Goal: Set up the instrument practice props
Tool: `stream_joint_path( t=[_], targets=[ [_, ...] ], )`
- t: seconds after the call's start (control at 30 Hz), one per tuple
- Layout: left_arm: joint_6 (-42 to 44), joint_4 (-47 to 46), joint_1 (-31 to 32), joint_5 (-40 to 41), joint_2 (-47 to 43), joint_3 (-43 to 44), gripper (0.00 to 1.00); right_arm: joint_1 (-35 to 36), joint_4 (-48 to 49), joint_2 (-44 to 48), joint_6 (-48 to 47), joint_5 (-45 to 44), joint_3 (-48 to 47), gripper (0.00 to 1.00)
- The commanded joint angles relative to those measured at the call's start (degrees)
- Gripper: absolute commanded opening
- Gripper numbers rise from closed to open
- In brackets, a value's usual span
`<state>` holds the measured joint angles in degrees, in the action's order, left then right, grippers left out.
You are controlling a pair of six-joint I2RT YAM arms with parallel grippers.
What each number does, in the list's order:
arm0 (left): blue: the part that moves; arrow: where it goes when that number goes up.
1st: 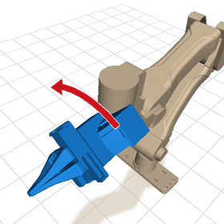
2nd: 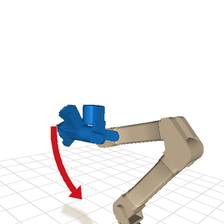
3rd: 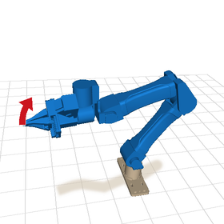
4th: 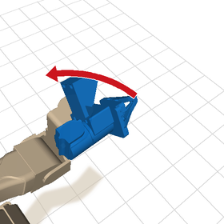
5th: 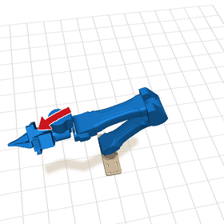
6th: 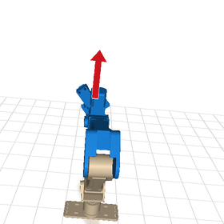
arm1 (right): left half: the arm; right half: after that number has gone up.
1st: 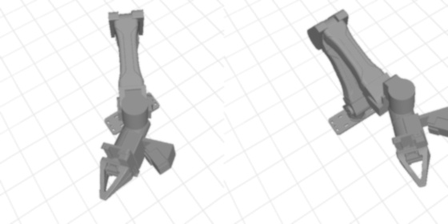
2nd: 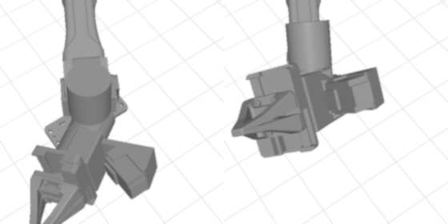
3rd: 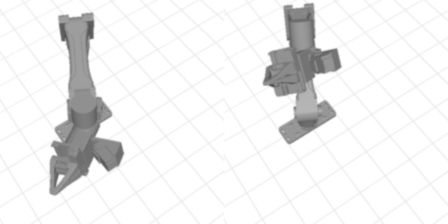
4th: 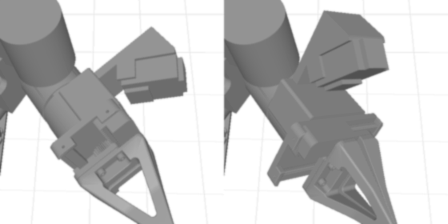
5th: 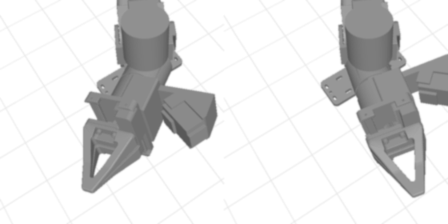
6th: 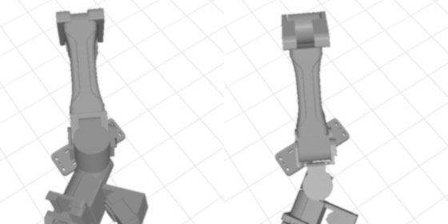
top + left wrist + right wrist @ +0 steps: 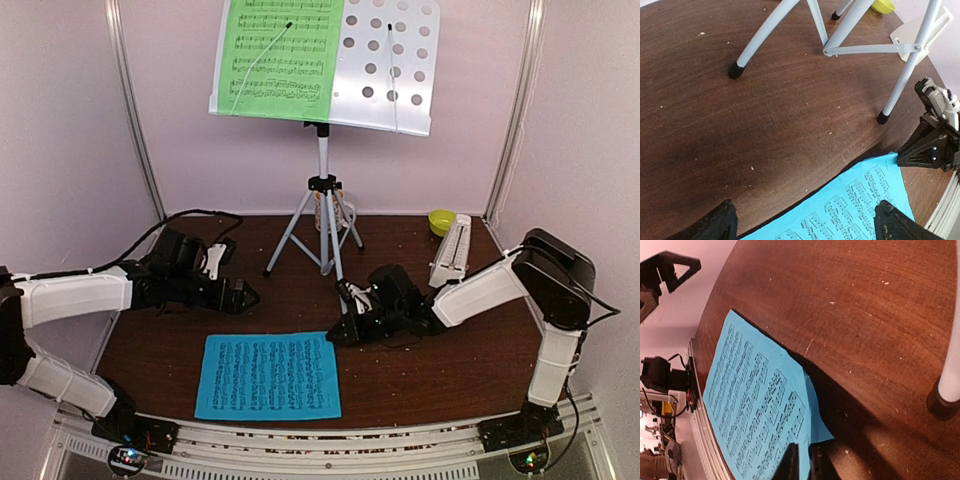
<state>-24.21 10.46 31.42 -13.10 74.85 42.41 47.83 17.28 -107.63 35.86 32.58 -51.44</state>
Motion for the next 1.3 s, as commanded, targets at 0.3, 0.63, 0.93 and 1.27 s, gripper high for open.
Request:
stream_joint_path(
  t=[0.3, 0.63, 0.93, 1.27],
  targets=[
    [-4.76, -12.0, -5.22, -5.75, -5.41, -6.81, 0.98, 0.18, -0.52, 13.95, -11.46, -4.98, 5.44, 0.0],
    [-4.61, -10.44, -5.62, -5.1, -4.57, -7.51, 0.98, 0.37, -2.9, 7.03, 0.8, -4.01, 2.73, 0.31],
    [-5.08, -11.69, -5.6, -5.11, -3.92, -8.05, 0.98, 2.41, -3.52, 0.07, 3.63, -5.75, -1.51, 0.36],
    [-4.89, -12.02, -5.61, -4.73, -4.1, -8.28, 0.98, 3.24, -4.02, -4.16, 4.48, -5.04, -5.98, 0.34]
  ],
)
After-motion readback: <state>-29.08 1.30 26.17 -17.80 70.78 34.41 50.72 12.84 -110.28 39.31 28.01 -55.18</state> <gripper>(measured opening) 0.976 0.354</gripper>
